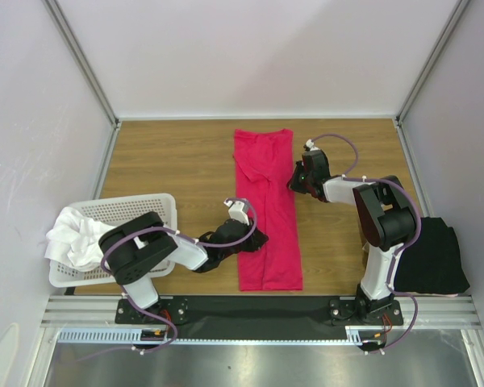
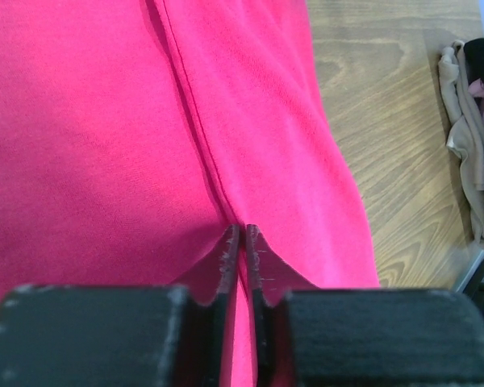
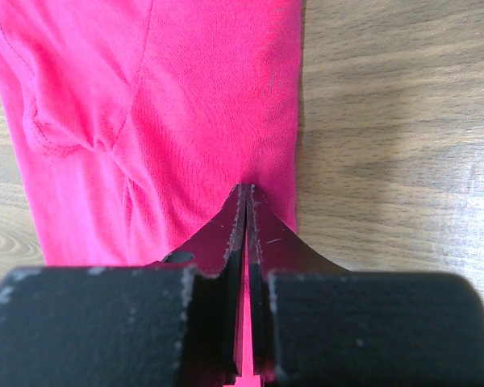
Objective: Fold and stack the t-shirts
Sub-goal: Fold the tshirt
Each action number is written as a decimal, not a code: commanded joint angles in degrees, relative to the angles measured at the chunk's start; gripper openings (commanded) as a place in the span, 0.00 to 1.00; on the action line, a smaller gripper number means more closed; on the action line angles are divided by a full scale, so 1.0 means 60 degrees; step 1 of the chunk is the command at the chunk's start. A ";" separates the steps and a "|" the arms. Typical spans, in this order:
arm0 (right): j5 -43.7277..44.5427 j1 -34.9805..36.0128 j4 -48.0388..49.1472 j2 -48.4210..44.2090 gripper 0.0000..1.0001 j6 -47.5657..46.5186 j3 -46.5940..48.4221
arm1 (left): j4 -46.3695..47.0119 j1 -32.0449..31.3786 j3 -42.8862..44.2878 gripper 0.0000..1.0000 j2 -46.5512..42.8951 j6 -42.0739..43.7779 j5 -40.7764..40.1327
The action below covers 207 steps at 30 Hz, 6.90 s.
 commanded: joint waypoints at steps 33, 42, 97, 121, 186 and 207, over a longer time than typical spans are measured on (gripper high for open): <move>0.0172 0.0101 -0.0115 -0.0359 0.00 -0.0247 -0.0169 | 0.0257 -0.0318 -0.0557 0.21 -0.1079 0.0134 -0.0701; -0.0253 0.0247 -0.0684 -0.2057 0.11 -0.0583 -0.0125 | -0.1764 -0.0756 -0.0278 0.45 -0.3026 0.1511 -0.1416; -0.1237 0.4172 -0.5987 -1.2854 0.53 0.5201 -0.8841 | -0.5296 -0.2662 -0.3633 0.56 -0.7643 -0.2955 -0.0789; -0.0723 0.4407 -0.6092 -1.2767 0.27 0.5188 -0.8811 | -0.5604 -0.3072 -0.3559 0.54 -0.6648 -0.3878 -0.0965; -0.3755 -0.0851 -0.3455 -0.4595 0.00 0.0794 -0.1035 | -0.6819 0.2933 0.3075 0.00 -0.3485 0.2069 -0.0437; -0.4077 -0.1408 -0.2474 -0.1971 0.00 0.0412 0.0373 | -0.6087 0.3725 0.4219 0.00 -0.1168 0.2201 -0.0320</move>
